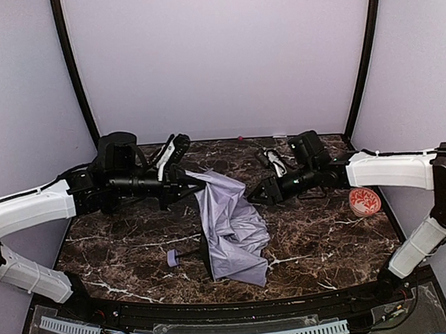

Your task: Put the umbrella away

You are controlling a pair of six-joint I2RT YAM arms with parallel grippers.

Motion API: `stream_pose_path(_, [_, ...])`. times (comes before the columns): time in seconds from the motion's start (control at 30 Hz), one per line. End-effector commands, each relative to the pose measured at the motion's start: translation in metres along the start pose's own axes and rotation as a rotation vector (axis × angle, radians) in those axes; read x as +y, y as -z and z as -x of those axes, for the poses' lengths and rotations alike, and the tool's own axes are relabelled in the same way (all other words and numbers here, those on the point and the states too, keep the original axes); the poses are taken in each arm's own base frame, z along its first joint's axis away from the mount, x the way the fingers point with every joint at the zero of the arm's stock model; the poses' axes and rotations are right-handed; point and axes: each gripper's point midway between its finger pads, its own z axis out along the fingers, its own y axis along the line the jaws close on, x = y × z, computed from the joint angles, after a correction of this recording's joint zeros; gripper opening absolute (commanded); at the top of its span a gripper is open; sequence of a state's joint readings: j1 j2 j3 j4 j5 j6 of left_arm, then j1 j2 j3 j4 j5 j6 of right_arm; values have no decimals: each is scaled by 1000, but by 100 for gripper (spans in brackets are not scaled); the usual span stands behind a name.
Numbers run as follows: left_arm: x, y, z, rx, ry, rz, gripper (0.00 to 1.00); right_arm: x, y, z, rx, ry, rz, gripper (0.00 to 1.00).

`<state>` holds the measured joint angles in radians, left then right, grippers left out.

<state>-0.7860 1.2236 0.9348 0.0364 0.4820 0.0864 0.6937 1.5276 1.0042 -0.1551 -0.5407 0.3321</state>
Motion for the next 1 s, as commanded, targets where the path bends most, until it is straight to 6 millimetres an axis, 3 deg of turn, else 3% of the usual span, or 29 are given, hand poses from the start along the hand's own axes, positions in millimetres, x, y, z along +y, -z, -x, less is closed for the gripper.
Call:
stream_pose_path(0.0, [18,-11,36,-99,-64,16,0,-5,-10,-22,14,82,8,49])
stream_pose_path(0.1, [28,-28,55,-119,-35,-26,0,-13,-20,-32,28,68,4,50])
stream_pose_path(0.23, [45,-64,52,-97,5,-73,0,-36,-46,-56,98,9,-7,48])
stream_pose_path(0.4, [131,-103,-21,95,141,128,0,-46,-61,-77,141,-33,23,47])
stream_pose_path(0.47, [153,-115,-51,163,151,180,0,-48,-58,-77,134,-38,23,46])
stream_pose_path(0.67, [175,-151,-117,303,175,175,0,-56,-33,-56,97,-4,-81,46])
stream_pose_path(0.83, [180,-162,-139,335,192,169,0,-61,2,-28,25,66,-271,48])
stream_pose_path(0.9, [182,-164,-142,343,189,172,0,-47,7,-22,-5,121,-262,51])
stream_pose_path(0.97, [185,-166,-145,354,179,180,0,-18,8,-17,-41,213,-204,54])
